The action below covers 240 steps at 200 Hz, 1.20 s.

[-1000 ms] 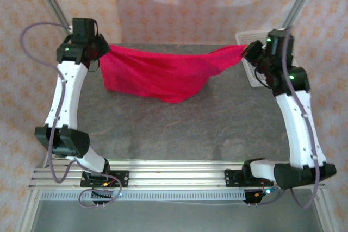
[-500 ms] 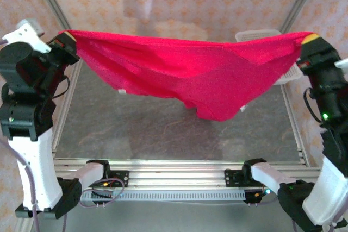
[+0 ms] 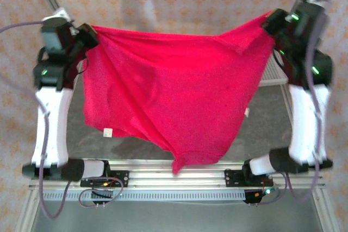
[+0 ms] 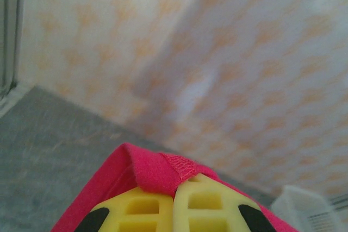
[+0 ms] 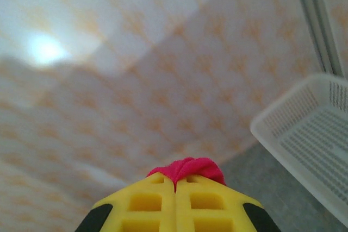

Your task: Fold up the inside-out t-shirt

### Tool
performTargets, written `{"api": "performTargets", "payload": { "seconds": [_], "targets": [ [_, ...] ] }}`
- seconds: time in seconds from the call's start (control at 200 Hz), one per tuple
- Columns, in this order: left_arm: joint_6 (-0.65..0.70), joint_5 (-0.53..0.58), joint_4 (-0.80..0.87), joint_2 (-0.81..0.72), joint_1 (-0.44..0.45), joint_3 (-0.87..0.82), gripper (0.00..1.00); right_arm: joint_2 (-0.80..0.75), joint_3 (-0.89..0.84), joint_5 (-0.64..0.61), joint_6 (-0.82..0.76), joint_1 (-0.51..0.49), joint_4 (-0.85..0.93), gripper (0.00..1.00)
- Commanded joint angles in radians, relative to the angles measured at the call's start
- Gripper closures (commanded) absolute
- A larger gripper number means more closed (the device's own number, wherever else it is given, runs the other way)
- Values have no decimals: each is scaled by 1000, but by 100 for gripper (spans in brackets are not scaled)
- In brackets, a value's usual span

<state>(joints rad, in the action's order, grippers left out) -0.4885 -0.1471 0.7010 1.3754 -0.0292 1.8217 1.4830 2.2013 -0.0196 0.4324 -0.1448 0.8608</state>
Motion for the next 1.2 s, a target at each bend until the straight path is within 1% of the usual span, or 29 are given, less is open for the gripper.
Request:
{"api": "performTargets", "payload": {
  "seconds": [0.0, 0.11, 0.115, 0.125, 0.135, 0.155, 0.17, 0.22, 0.235, 0.25, 0.285, 0.325, 0.365, 0.43, 0.465, 0.535, 0.611, 0.616, 0.621, 0.626, 0.686, 0.751, 0.826, 0.886, 0.946, 1.011, 1.141, 1.186, 1.196],
  "targets": [
    [29, 64, -32, 167, -11, -29, 100, 195, -8, 50, 4, 10, -38, 100],
    [24, 122, 10, 352, -13, 29, 100, 432, 116, 142, 56, 9, -5, 100],
    [23, 122, 15, 361, -14, 35, 99, 444, 124, 148, 57, 9, -3, 100],
    [20, 129, 26, 378, -15, 47, 93, 469, 140, 162, 65, 9, 3, 100],
    [18, 134, 40, 396, -16, 58, 85, 492, 157, 175, 71, 8, 9, 100],
    [9, 151, 68, 430, -18, 87, 67, 539, 196, 203, 84, 10, 24, 94],
    [3, 165, 89, 452, -19, 106, 58, 573, 228, 224, 94, 8, 41, 88],
    [-15, 201, 153, 513, -21, 162, 34, 690, 347, 292, 117, 7, 104, 61],
    [-24, 213, 172, 524, -20, 172, 27, 722, 380, 303, 124, 6, 130, 54],
    [-33, 224, 188, 527, -21, 180, 23, 754, 424, 312, 129, 4, 157, 49],
    [-40, 235, 214, 528, -20, 178, 18, 814, 500, 317, 131, -1, 216, 40],
    [-73, 214, 205, 522, -18, 138, 18, 855, 546, 305, 126, -9, 269, 35],
    [-76, 154, 154, 489, -9, 62, 18, 861, 533, 280, 121, -20, 303, 33],
    [-82, 51, 41, 414, 19, -88, 18, 829, 442, 255, 96, -42, 311, 31],
    [-85, 2, -20, 383, 38, -169, 18, 793, 352, 246, 79, -57, 294, 31],
    [-86, -75, -99, 363, 84, -276, 18, 693, 118, 248, 55, -93, 225, 31],
    [-64, -135, -119, 399, 119, -323, 18, 543, -201, 252, 55, -140, 96, 31],
    [-62, -137, -118, 402, 121, -325, 18, 543, -201, 252, 55, -140, 96, 31],
    [-61, -138, -118, 405, 123, -327, 19, 523, -247, 251, 57, -146, 80, 31],
    [-59, -140, -118, 409, 124, -329, 19, 523, -247, 251, 57, -146, 80, 31],
    [-55, -154, -129, 453, 130, -358, 21, 400, -507, 243, 88, -180, -22, 31],
    [-58, -158, -141, 494, 127, -388, 21, 294, -728, 254, 138, -202, -123, 32],
    [-62, -164, -157, 528, 126, -418, 21, 187, -963, 249, 218, -214, -234, 32],
    [-61, -175, -165, 574, 126, -441, 22, 142, -1092, 260, 275, -217, -313, 32],
    [-58, -176, -173, 586, 126, -472, 23, 139, -1171, 271, 316, -219, -385, 33],
    [-56, -166, -190, 582, 126, -517, 23, 185, -1185, 274, 327, -219, -412, 33],
    [-51, -142, -203, 547, 124, -604, 23, 396, -1056, 273, 314, -219, -407, 34],
    [-55, -143, -214, 541, 124, -648, 23, 483, -968, 273, 298, -219, -395, 34],
    [-58, -144, -218, 516, 124, -660, 23, 503, -944, 271, 294, -219, -388, 34]
  ]
}}
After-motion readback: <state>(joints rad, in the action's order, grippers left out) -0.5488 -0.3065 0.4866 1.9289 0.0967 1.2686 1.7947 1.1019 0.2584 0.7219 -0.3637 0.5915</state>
